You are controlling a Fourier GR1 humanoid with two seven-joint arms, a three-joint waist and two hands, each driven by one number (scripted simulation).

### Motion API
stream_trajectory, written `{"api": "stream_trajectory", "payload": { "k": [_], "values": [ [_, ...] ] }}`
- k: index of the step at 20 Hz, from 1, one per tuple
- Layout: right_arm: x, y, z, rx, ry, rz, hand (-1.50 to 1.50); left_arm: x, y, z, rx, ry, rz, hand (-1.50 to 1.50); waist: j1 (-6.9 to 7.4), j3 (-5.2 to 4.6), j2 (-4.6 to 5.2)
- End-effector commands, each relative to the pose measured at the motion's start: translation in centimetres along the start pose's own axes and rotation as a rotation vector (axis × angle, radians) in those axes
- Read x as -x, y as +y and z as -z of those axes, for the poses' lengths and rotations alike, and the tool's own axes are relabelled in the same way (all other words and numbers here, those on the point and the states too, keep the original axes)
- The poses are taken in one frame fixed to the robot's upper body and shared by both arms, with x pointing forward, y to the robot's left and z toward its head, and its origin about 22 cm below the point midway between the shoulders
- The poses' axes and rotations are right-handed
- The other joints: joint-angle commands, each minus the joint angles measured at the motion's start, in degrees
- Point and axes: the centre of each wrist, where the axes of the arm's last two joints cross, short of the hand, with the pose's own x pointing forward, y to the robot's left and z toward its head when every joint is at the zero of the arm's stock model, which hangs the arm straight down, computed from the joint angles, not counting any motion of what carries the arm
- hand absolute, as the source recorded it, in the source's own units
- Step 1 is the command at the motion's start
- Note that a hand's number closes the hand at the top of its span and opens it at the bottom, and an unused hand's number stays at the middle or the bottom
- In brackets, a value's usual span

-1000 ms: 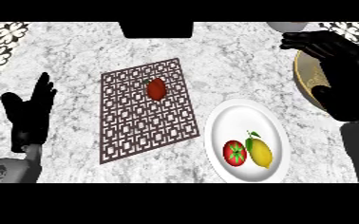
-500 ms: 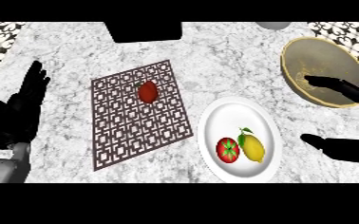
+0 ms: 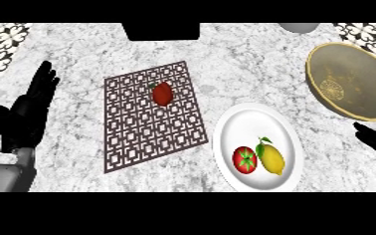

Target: Pick the lemon from the plate and place it in the bowl

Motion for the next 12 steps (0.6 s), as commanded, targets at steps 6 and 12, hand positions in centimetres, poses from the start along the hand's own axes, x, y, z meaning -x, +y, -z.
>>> {"api": "stream_trajectory", "payload": {
  "k": [6,12],
  "values": [
    [-6.3,-2.1,3.8,-0.035,0.03,-0.095,-1.5,-0.2,-0.1,-1.0,0.019,-0.012,0.016,0.0,1.73,-0.06,0.27],
    [-6.2,-2.3,7.8,-0.306,0.152,-0.316,-1.5,-2.1,-1.7,1.1,0.066,-0.032,-0.01,0.0,3.23,-0.12,0.75]
  ]
}}
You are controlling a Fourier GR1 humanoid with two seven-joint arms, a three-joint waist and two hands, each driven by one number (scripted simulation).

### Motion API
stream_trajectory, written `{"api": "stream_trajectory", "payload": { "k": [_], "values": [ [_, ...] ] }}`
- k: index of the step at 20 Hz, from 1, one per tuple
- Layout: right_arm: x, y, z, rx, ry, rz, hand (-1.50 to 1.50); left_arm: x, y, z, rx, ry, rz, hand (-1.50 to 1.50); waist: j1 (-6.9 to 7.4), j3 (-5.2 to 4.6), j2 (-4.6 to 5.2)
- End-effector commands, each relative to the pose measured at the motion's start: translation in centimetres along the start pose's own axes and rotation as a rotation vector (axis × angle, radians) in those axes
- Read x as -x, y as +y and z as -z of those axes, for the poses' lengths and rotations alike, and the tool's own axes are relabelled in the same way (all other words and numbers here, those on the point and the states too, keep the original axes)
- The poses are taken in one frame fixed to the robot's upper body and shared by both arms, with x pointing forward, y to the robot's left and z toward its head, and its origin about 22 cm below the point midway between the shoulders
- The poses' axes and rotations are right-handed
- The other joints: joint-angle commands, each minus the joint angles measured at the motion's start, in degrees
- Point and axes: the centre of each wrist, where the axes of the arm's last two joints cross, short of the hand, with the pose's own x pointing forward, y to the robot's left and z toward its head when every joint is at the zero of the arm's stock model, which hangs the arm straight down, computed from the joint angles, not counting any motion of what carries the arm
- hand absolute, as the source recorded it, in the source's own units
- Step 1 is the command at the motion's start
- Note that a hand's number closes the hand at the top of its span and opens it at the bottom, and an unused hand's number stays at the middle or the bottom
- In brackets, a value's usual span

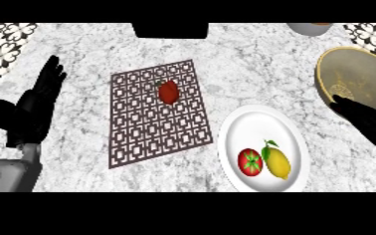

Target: Pick the lemon from the plate and place it in the bowl

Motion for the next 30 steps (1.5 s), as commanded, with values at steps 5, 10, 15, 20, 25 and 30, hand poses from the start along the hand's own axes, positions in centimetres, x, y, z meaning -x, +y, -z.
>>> {"api": "stream_trajectory", "payload": {
  "k": [5,10,15,20,25,30],
  "values": [
    [-2.5,0.7,4.9,-0.283,0.11,-0.167,-1.5,-0.1,-1.3,0.0,0.036,0.015,-0.001,0.0,0.67,0.03,0.01],
    [-3.3,2.6,7.5,-0.414,0.117,-0.153,-1.5,-0.5,1.2,-0.6,0.011,0.023,-0.007,0.0,0.16,0.09,-0.22],
    [-3.2,5.2,8.4,-0.575,0.174,-0.235,-1.5,0.4,0.4,-0.1,-0.005,0.013,0.002,0.0,-0.59,0.09,-0.2],
    [-1.8,7.0,8.7,-0.609,0.204,-0.276,-1.5,-0.7,0.6,-0.7,-0.018,-0.01,0.012,0.0,-0.71,0.14,-0.28],
    [-3.3,9.7,8.4,-0.475,0.128,-0.366,-1.5,1.8,0.7,-1.1,-0.002,0.016,0.005,0.0,-0.73,0.15,-0.27],
    [-2.2,11.2,9.2,-0.442,0.131,-0.365,-1.5,1.6,1.8,-0.7,-0.022,0.02,0.008,0.0,-0.81,0.13,-0.25]
  ]
}}
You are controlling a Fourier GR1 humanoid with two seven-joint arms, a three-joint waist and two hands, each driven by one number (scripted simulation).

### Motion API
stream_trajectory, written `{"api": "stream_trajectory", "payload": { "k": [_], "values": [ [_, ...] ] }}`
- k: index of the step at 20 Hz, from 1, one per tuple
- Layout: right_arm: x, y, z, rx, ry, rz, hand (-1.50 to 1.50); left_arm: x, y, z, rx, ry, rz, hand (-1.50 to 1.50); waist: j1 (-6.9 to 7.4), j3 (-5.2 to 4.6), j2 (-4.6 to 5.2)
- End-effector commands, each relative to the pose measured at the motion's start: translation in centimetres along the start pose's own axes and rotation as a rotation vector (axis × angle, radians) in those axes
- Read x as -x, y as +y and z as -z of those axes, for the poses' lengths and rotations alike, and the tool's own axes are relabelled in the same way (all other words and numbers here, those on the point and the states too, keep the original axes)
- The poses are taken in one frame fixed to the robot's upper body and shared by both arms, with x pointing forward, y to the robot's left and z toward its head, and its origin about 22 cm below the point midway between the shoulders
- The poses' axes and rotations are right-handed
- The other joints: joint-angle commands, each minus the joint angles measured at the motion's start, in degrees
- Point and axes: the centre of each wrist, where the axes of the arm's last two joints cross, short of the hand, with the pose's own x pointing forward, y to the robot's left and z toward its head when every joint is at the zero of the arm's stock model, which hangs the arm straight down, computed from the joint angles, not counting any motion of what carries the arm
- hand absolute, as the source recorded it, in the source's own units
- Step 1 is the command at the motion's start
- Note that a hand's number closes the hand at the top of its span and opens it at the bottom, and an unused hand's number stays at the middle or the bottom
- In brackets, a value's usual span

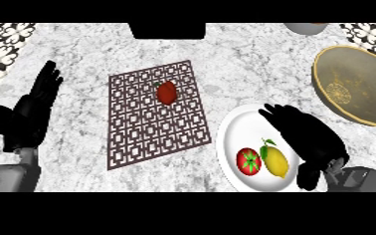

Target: Pick the lemon from the plate and place it in the bowl

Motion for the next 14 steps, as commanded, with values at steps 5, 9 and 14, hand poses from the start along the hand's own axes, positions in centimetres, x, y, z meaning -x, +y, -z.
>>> {"api": "stream_trajectory", "payload": {
  "k": [5,9,14],
  "values": [
    [0.1,2.9,0.0,-0.069,-0.012,0.006,-1.5,-1.8,-0.4,0.1,-0.001,-0.01,0.013,0.0,-0.2,0.0,-0.05],
    [-0.3,4.2,0.9,-0.083,0.017,-0.001,-1.5,0.7,0.3,-0.1,-0.008,0.007,-0.001,0.0,-0.18,-0.01,-0.02],
    [1.3,3.9,3.6,-0.088,0.034,0.024,-1.5,-0.3,0.2,0.6,-0.007,-0.013,0.008,0.0,0.0,-0.01,0.03]
  ]
}}
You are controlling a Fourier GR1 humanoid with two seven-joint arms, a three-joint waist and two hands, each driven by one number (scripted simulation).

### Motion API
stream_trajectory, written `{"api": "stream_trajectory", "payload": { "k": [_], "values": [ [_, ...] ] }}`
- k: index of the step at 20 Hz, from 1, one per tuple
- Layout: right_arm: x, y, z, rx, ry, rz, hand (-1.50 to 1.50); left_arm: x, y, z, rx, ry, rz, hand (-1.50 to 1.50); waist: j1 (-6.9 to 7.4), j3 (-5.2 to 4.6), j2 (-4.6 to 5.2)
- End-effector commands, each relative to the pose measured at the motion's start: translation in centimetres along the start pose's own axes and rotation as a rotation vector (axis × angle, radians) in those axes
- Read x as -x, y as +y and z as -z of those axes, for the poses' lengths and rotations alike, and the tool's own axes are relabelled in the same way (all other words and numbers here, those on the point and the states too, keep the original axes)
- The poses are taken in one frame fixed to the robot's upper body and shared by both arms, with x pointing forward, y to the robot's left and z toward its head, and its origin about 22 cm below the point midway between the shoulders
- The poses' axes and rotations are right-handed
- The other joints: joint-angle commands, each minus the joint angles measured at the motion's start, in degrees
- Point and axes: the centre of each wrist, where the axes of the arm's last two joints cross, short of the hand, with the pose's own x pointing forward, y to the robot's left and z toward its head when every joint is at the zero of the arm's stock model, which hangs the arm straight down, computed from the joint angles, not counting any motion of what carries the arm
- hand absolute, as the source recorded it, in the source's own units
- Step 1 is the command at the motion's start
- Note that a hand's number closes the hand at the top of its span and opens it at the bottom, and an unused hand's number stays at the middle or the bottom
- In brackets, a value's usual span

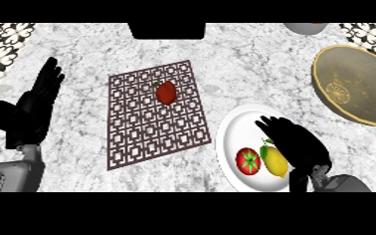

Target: Pick the lemon from the plate and place it in the bowl

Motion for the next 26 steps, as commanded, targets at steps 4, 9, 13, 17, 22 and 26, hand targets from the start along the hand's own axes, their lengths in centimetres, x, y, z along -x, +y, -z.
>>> {"api": "stream_trajectory", "payload": {
  "k": [4,9,13,17,22,26],
  "values": [
    [0.1,1.3,0.5,0.043,0.006,0.005,-1.5,0.5,-0.6,-1.0,0.004,0.0,0.005,0.0,0.0,-0.01,-0.03],
    [1.4,0.4,1.6,0.022,0.028,0.006,-1.5,0.8,-0.1,0.0,0.008,0.008,-0.001,0.0,-0.02,-0.02,0.0],
    [-1.4,2.6,2.5,-0.074,-0.028,0.042,1.5,1.0,-0.1,0.7,0.0,-0.001,-0.004,0.0,-0.07,-0.02,0.01],
    [0.5,3.5,4.4,-0.028,-0.081,0.034,1.5,0.9,0.9,-1.2,0.007,0.008,-0.009,0.0,0.23,0.0,0.01],
    [-1.4,2.4,5.9,-0.007,-0.086,0.045,1.5,1.1,0.6,-1.1,0.025,0.012,-0.01,0.0,0.34,-0.01,0.02],
    [-0.7,1.6,5.5,0.102,-0.058,0.042,1.5,-1.0,0.4,0.2,-0.005,0.006,-0.007,0.0,0.08,0.0,-0.02]
  ]
}}
